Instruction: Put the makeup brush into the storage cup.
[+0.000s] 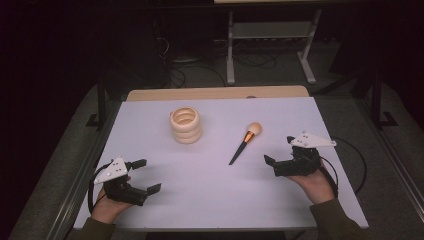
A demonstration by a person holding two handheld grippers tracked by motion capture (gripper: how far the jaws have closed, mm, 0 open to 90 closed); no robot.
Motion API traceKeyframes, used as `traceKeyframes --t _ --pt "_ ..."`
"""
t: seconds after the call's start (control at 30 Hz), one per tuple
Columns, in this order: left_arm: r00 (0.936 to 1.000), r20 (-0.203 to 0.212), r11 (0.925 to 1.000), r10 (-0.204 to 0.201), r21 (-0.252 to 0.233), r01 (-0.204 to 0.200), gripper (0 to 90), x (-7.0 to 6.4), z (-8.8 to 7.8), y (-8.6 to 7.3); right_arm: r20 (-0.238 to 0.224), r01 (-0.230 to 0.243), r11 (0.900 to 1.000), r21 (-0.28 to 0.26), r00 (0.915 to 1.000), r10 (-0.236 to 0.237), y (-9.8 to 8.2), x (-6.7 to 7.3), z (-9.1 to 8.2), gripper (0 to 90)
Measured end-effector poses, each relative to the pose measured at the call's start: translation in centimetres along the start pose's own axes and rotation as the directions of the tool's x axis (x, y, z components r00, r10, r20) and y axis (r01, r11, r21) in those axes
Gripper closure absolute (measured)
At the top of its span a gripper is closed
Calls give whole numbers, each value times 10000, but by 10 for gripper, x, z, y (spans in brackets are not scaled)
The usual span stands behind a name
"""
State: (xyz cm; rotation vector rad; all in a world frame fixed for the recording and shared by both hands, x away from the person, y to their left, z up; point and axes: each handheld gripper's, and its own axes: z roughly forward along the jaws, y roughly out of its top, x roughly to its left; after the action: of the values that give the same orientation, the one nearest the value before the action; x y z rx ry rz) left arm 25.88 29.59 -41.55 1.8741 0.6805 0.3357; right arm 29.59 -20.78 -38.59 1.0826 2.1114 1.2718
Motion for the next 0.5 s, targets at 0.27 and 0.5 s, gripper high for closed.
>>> traceKeyframes --t 0.27,0.5 --pt "10000 18 10000 7 -6 -7 0 0 0 0 35 -60 9992 402 10000 59 8 0 11 0" --pt "10000 23 10000 4 21 -4 0 1 0 0 -37 -123 9985 541 9999 125 14 -1 18 0"
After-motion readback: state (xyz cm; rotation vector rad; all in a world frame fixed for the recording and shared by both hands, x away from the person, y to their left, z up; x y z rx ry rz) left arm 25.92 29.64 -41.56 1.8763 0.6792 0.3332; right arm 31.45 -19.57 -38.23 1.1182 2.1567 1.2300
